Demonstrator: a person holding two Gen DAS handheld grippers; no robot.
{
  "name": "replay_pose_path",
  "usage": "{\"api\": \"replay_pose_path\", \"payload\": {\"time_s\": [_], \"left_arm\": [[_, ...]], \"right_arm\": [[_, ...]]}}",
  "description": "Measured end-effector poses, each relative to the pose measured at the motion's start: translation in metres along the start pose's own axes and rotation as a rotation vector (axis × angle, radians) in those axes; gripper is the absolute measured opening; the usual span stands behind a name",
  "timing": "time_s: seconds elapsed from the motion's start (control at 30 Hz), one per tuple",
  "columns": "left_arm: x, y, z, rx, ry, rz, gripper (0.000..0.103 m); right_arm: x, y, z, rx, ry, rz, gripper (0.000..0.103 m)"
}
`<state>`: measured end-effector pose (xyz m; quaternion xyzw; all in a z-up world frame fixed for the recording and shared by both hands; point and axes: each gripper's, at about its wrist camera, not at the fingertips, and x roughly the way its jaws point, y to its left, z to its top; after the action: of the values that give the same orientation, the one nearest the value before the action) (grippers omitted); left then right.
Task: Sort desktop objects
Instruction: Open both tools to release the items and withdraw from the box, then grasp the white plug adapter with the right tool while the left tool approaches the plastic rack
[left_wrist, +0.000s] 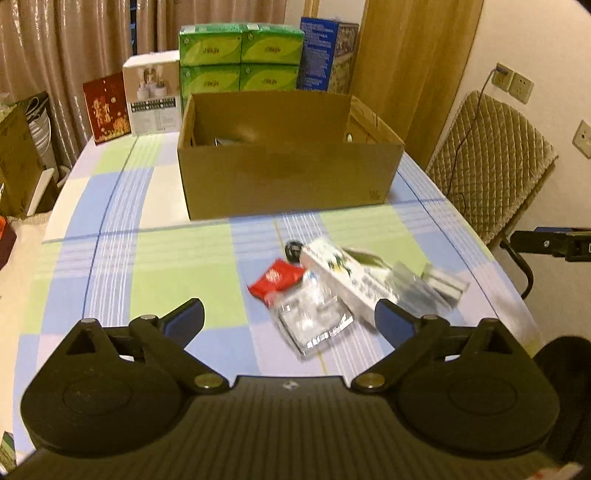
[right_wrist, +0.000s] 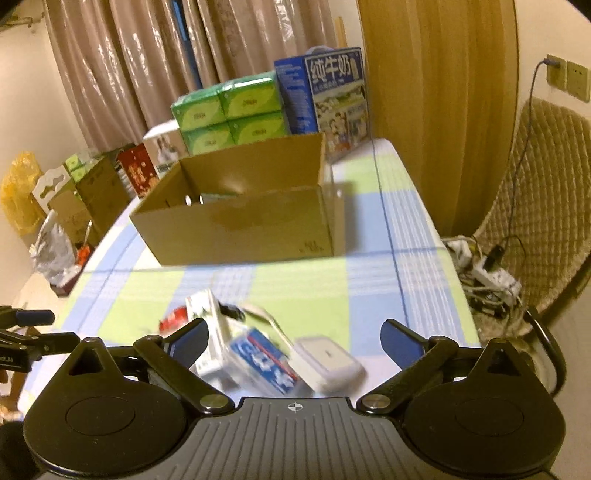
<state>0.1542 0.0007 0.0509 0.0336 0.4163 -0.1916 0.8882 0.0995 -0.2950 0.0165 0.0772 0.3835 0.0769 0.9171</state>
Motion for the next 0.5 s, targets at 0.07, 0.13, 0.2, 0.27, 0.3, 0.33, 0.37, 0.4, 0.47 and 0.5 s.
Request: {"api": "replay_pose_path", "payload": {"time_s": [0.07,0.13,0.2,0.27,0.3,0.33,0.37,0.4,0.47,0.5], "left_arm": [[0.003,0.0,-0.006,-0.002,0.014,-0.001,0.097],[0.007,-0.001,-0.01,0.0,0.028,-0.002,0.097],[0.01,-0.002,-0.014,0.011,0.04,-0.009,0.097],[0.012,-0.004,-0.016,0.041,0.049,-0.018,0.097],[0.014,-0.005,-0.016,0.06,0.054,-0.023,0.097],[0.015,-0.007,-0.017,0.088,0.059,-0.028,0.097],[0.017,-0.009,-0.017,0.117,0.063,-0.031,0.097],[0.019,-0.011,-0.017,0.151,0.07,-0.034,0.097],[0.025,-0.015,-0.016,0.218,0.079,-0.041,0.097],[0.028,-0.016,-0.016,0.251,0.088,-0.05,0.097]], "right_arm": [[-0.004,-0.006,-0.004,-0.018,0.008,-0.007,0.097],[-0.008,-0.011,-0.006,-0.038,0.017,-0.011,0.097],[-0.01,-0.015,-0.007,-0.067,0.03,-0.003,0.097],[-0.009,-0.016,-0.008,-0.116,0.047,0.01,0.097],[-0.008,-0.016,-0.008,-0.154,0.058,0.016,0.097],[-0.008,-0.015,-0.009,-0.201,0.072,0.021,0.097],[-0.006,-0.014,-0.01,-0.245,0.082,0.026,0.097],[-0.005,-0.011,-0.01,-0.297,0.095,0.032,0.097],[-0.001,-0.007,-0.012,-0.399,0.12,0.044,0.097],[0.001,-0.005,-0.013,-0.45,0.132,0.051,0.097]]}}
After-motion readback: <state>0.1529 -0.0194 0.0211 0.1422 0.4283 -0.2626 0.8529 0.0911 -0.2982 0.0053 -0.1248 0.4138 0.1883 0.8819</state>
